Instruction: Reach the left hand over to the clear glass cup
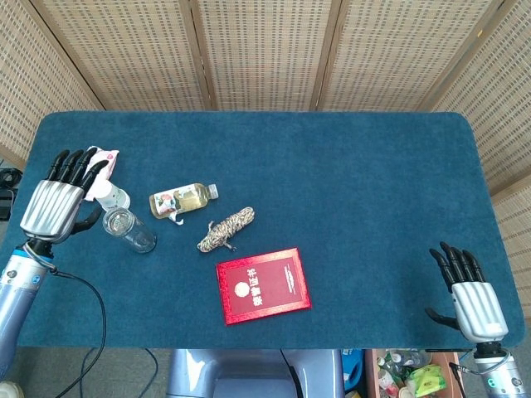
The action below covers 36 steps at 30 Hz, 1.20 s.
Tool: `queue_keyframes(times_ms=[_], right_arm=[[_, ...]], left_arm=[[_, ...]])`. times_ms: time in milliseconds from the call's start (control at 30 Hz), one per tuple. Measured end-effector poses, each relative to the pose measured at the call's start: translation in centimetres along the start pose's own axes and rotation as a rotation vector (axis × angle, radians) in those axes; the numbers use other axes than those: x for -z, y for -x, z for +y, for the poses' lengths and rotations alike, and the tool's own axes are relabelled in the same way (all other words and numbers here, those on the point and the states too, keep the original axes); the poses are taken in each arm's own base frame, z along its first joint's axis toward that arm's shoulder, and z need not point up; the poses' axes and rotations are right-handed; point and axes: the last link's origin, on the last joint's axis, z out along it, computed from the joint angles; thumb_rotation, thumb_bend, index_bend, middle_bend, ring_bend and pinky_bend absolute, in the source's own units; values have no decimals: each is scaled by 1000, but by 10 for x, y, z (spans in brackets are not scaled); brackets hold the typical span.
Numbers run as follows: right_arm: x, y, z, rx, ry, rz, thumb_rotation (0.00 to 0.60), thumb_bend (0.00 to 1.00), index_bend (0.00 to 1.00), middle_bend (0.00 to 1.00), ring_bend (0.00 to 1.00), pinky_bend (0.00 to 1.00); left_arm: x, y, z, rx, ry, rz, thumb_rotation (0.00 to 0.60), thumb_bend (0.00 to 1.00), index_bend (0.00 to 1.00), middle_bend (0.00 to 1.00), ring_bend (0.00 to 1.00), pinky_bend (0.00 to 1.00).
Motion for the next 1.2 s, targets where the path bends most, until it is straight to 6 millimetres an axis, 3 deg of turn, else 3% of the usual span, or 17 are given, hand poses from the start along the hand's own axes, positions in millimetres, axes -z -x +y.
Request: queue_keyframes(times_ms=[233, 467, 667, 867, 1200], right_arm=[[1, -1, -1, 0, -9, 9, 600, 0, 3, 0, 0, 0], [1, -1, -1, -1, -16, 21, 600, 0, 3, 0, 0, 0], [1, -2, -2, 2, -28, 30, 600, 0, 0, 0, 0, 0], [1, -2, -4, 5, -36, 43, 600, 0, 0, 0, 0, 0], [0, 3, -6, 20, -35, 28, 600, 0, 0, 0, 0, 0]], left_arm=[[40, -4, -1, 41, -20, 41, 600, 201, 0, 0, 0, 0], [92, 22, 1, 25, -52, -12, 600, 133, 0, 0, 0, 0], [125, 43, -2, -6, -82, -75, 600, 123, 0, 0, 0, 0], [150, 56, -11, -33, -115, -117, 600, 122, 0, 0, 0, 0], [169, 75, -21, -54, -150, -133, 600, 120, 0, 0, 0, 0]])
